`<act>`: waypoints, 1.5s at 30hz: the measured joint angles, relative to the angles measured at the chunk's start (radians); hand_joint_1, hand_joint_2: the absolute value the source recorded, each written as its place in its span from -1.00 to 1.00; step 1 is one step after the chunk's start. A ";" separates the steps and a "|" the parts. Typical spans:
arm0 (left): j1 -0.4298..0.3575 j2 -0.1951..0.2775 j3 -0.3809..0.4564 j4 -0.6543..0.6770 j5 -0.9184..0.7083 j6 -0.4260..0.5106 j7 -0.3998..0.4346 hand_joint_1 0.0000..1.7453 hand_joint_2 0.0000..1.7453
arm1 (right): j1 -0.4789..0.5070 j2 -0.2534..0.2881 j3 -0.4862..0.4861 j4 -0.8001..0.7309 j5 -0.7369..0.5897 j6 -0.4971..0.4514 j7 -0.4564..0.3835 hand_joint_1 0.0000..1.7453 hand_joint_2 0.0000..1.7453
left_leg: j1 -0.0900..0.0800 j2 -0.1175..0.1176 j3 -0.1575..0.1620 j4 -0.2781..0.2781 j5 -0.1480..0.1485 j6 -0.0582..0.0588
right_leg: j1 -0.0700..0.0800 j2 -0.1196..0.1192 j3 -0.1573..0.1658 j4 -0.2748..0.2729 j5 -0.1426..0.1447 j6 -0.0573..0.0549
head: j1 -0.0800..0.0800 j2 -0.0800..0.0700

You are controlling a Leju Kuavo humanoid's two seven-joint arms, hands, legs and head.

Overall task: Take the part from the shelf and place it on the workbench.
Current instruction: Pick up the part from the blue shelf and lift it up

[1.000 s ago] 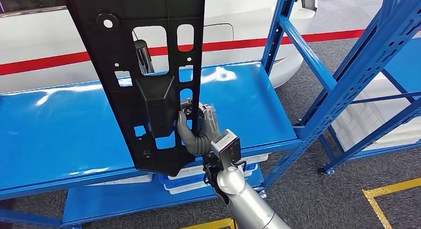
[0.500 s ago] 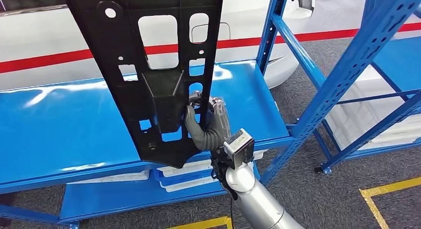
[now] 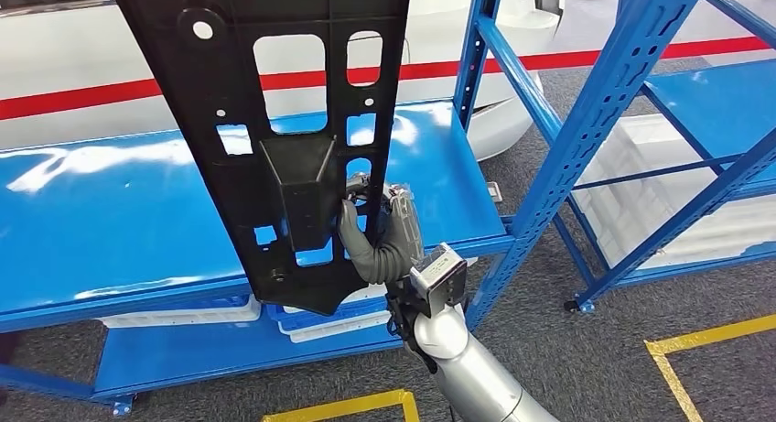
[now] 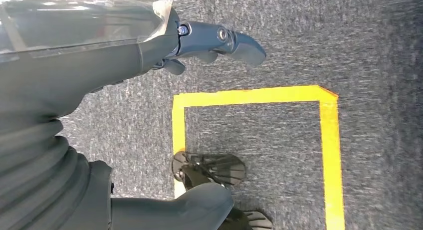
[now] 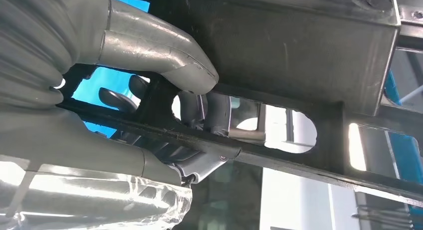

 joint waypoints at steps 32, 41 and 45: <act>-0.001 -0.001 0.008 0.000 -0.008 0.000 -0.015 -1.00 1.00 | -0.004 -0.004 0.001 -0.014 0.000 0.006 -0.021 0.98 1.00 | 0.016 -0.007 0.004 -0.027 0.029 -0.052 | -0.016 -0.014 0.026 -0.037 0.017 0.033 | 0.000 0.000; -0.001 -0.004 0.020 0.000 0.001 -0.013 -0.028 -1.00 1.00 | -0.010 -0.012 0.002 -0.005 -0.003 0.008 -0.023 0.98 1.00 | -0.011 0.006 -0.123 -0.031 0.140 0.018 | -0.009 -0.013 -0.037 0.263 -0.143 0.039 | 0.007 0.000; -0.001 -0.008 0.023 0.000 0.009 -0.041 -0.052 -1.00 1.00 | -0.017 -0.011 0.004 -0.004 -0.002 0.012 -0.028 0.98 1.00 | -0.023 0.005 -0.165 -0.031 0.187 0.011 | 0.013 -0.014 0.180 -0.013 -0.125 0.011 | 0.005 0.000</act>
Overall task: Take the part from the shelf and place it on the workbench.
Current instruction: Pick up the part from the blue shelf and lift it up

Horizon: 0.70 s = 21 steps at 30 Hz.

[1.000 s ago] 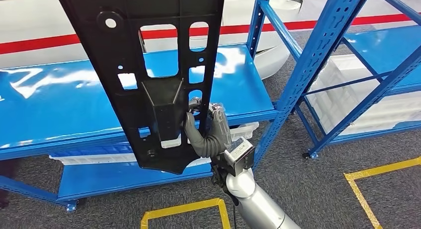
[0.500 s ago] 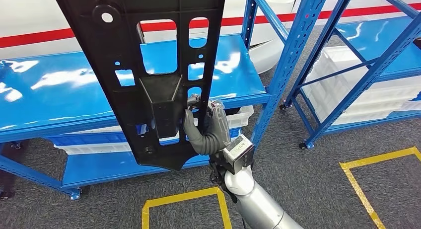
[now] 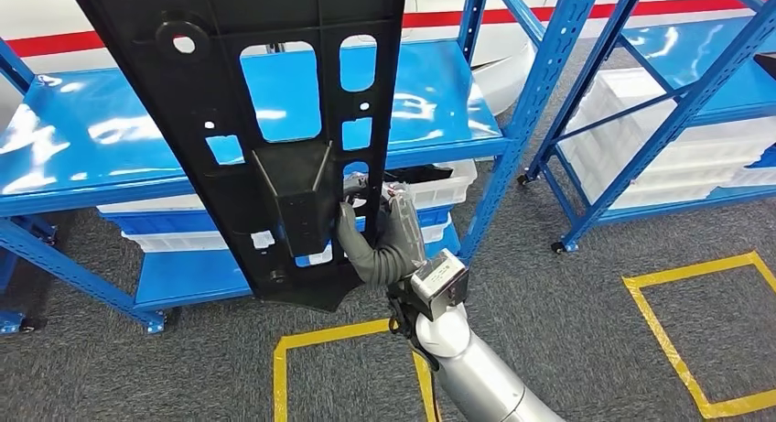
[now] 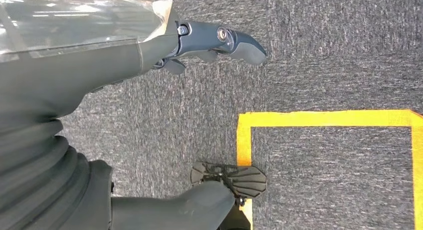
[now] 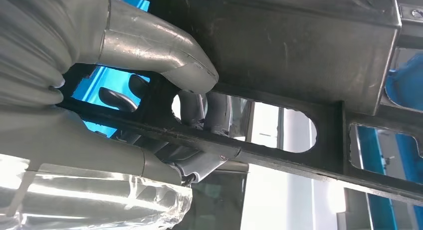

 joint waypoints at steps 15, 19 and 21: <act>0.003 0.012 0.018 0.001 0.015 -0.097 -0.040 -1.00 1.00 | 0.010 -0.004 0.002 0.000 0.035 0.005 -0.015 0.98 1.00 | 0.060 -0.011 0.129 0.083 -0.139 -0.098 | -0.030 -0.006 -0.155 -0.023 0.126 -0.010 | -0.010 0.000; 0.002 0.013 0.022 0.001 0.015 -0.102 -0.043 -1.00 1.00 | 0.012 -0.005 0.003 -0.002 0.041 0.004 -0.020 0.98 1.00 | 0.046 -0.011 0.139 0.021 -0.153 -0.052 | -0.024 -0.005 -0.175 -0.015 0.151 0.029 | -0.007 0.000; 0.002 0.013 0.024 0.001 0.015 -0.106 -0.049 -1.00 1.00 | 0.014 -0.008 0.004 -0.002 0.052 -0.001 -0.022 0.98 1.00 | 0.044 -0.011 0.112 0.014 -0.129 -0.022 | -0.026 -0.004 -0.203 0.029 0.105 0.026 | -0.006 0.000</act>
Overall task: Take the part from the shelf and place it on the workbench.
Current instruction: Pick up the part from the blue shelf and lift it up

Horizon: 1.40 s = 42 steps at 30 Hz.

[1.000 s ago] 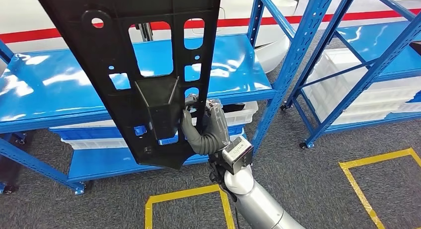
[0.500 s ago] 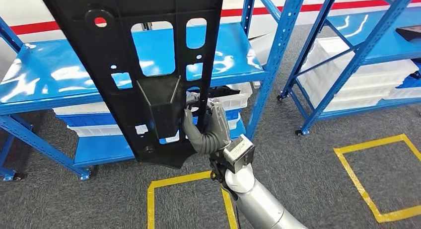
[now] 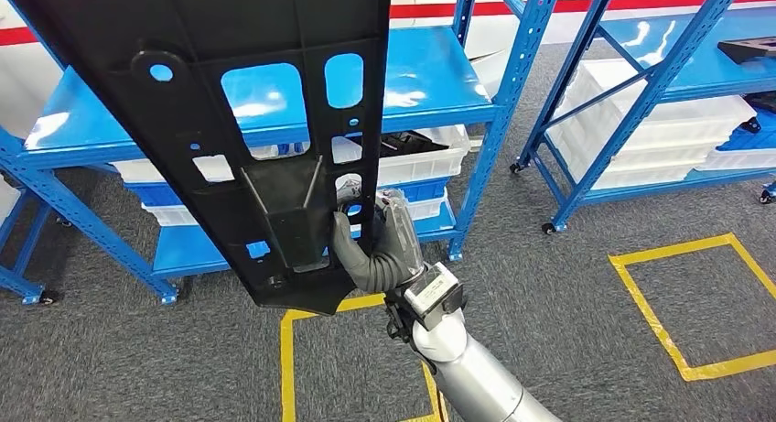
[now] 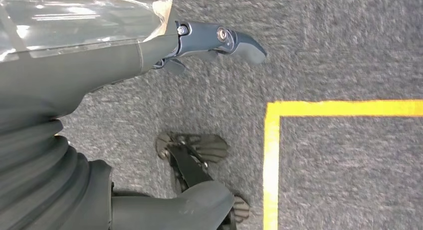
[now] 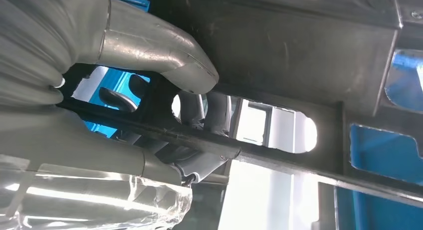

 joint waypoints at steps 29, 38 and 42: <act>0.002 0.018 0.004 -0.001 -0.035 -0.002 -0.078 -1.00 1.00 | 0.009 -0.005 0.015 -0.007 0.048 0.043 0.004 0.98 1.00 | 0.000 0.034 -0.060 0.020 0.048 -0.018 | 0.020 -0.080 0.160 -0.050 -0.091 -0.020 | 0.001 0.000; 0.001 0.016 0.004 -0.001 -0.037 0.004 -0.075 -1.00 1.00 | 0.015 -0.011 0.013 -0.009 0.056 0.045 0.011 0.98 1.00 | -0.007 -0.061 -0.079 0.010 0.075 0.004 | 0.011 0.029 0.095 0.079 -0.132 -0.006 | 0.007 0.000; 0.003 0.015 0.004 0.000 -0.038 0.004 -0.074 -1.00 1.00 | 0.014 -0.011 0.013 -0.009 0.056 0.046 0.012 0.98 1.00 | -0.011 -0.096 -0.087 0.007 0.088 -0.017 | 0.019 0.057 0.147 -0.054 -0.081 -0.023 | 0.006 0.000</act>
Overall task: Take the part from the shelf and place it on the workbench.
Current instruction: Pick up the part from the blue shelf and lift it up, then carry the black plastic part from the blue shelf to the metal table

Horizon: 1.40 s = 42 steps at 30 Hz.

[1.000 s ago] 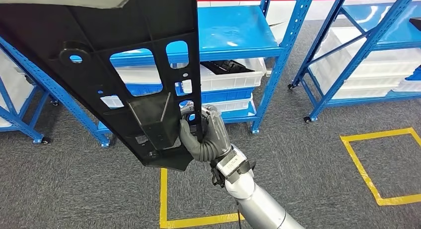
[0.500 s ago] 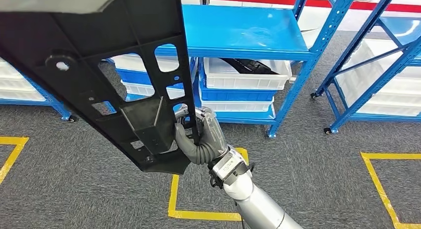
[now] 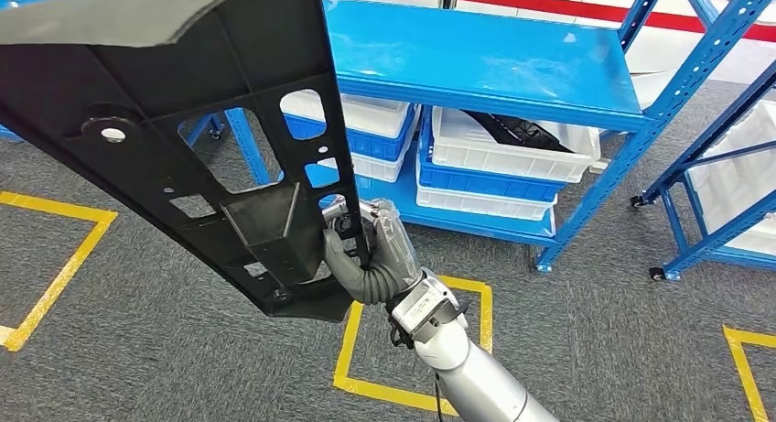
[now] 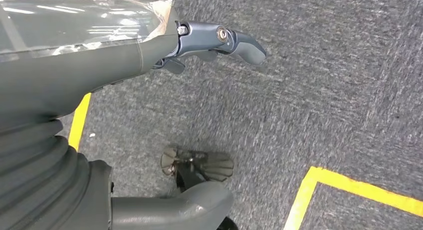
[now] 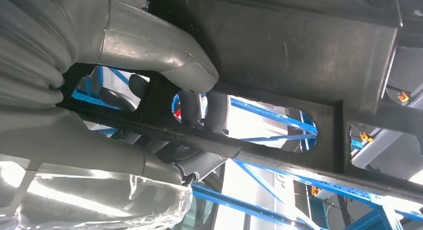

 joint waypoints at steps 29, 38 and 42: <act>-0.007 -0.003 0.045 0.000 0.035 0.007 0.002 -1.00 1.00 | 0.036 -0.012 -0.025 -0.003 0.060 -0.003 -0.008 0.98 1.00 | 0.012 0.011 0.012 -0.012 -0.001 0.005 | -0.026 -0.012 -0.020 0.040 -0.012 0.027 | 0.004 0.000; -0.019 0.000 0.067 0.000 0.041 0.013 0.003 -1.00 1.00 | 0.040 -0.016 -0.031 0.001 0.059 0.021 -0.018 0.98 1.00 | 0.012 0.097 -0.102 0.212 -0.119 -0.031 | -0.010 -0.069 -0.009 0.002 0.019 -0.038 | -0.006 0.000; -0.020 0.003 0.080 -0.001 0.046 0.014 -0.001 -1.00 1.00 | 0.038 -0.015 -0.030 0.009 0.047 0.024 -0.025 0.98 1.00 | 0.004 0.112 -0.069 0.186 -0.090 -0.011 | 0.009 -0.113 -0.011 0.002 0.017 -0.044 | -0.006 0.000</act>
